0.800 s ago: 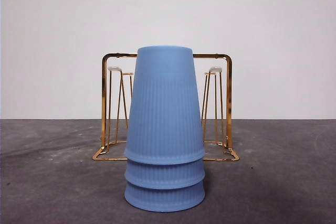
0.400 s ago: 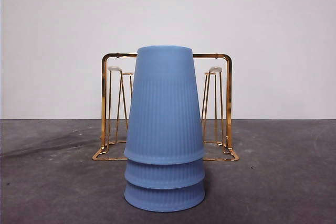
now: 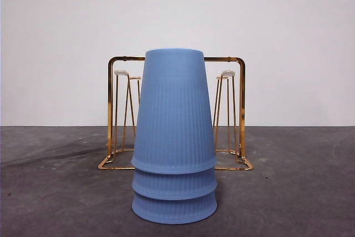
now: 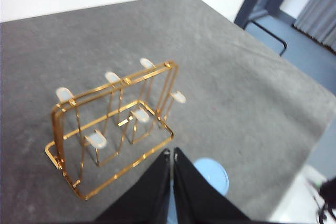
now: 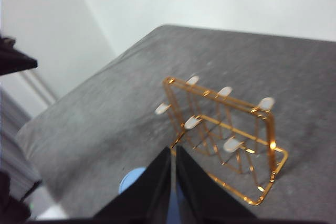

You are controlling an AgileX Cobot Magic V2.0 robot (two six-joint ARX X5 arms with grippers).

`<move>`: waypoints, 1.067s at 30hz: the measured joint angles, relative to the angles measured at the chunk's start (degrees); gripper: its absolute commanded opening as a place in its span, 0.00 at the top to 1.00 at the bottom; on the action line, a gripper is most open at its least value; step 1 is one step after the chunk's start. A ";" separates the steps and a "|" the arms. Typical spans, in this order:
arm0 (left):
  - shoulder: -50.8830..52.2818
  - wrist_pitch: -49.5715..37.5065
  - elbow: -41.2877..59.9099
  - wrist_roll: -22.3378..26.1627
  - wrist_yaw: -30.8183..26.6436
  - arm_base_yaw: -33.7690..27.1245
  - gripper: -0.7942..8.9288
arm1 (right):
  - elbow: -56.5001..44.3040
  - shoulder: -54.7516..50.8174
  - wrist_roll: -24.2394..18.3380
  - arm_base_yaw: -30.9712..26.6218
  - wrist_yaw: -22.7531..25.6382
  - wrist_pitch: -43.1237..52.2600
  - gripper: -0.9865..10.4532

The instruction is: Pick the top cup and place it on cupholder, pick up the mid cup and place it on cupholder, last pick the bottom cup and place it on cupholder.

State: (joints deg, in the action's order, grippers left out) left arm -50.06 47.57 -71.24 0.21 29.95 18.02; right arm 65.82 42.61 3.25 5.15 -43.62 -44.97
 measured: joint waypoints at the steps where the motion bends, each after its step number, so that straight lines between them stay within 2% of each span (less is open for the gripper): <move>1: 0.13 0.81 0.00 0.33 -0.02 0.26 0.91 | 0.00 0.26 -0.31 0.61 0.00 -0.35 0.90; 8: 0.20 3.48 0.00 0.31 -0.02 1.01 0.91 | 0.00 0.11 -0.94 1.62 0.15 -0.52 0.90; 9: 0.20 3.48 0.00 0.28 -0.02 1.01 0.88 | 0.00 0.11 -0.96 1.62 0.26 -0.52 0.89; 11: 0.20 3.48 0.00 0.28 -0.02 1.01 0.81 | -0.02 0.13 -1.07 1.62 0.74 -0.52 0.80; 15: 0.20 3.48 0.00 0.26 -0.02 1.01 0.58 | 0.00 0.20 -1.36 1.62 1.68 -0.52 0.54; 17: 0.20 3.48 0.00 0.28 0.00 1.01 0.46 | -0.02 0.28 -1.33 1.62 1.68 -0.52 0.49; 19: 0.20 3.45 0.00 0.28 -0.02 1.01 0.40 | 0.00 0.31 -1.31 1.62 1.66 -0.52 0.48; 24: 0.22 3.43 0.00 -0.24 -0.02 1.01 0.40 | 0.00 0.81 -0.22 2.25 1.66 -0.72 0.48; 28: 0.39 3.52 0.00 -1.90 0.00 1.01 0.40 | 0.04 2.32 0.17 5.25 1.84 -1.14 0.48; 32: 1.64 4.57 0.00 -2.56 -0.02 1.01 0.40 | 1.01 5.20 0.57 10.40 5.68 -3.26 0.48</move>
State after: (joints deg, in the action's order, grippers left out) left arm -48.42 52.14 -71.24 -2.35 29.93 19.03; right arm 66.83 47.81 3.81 15.55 -37.93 -48.23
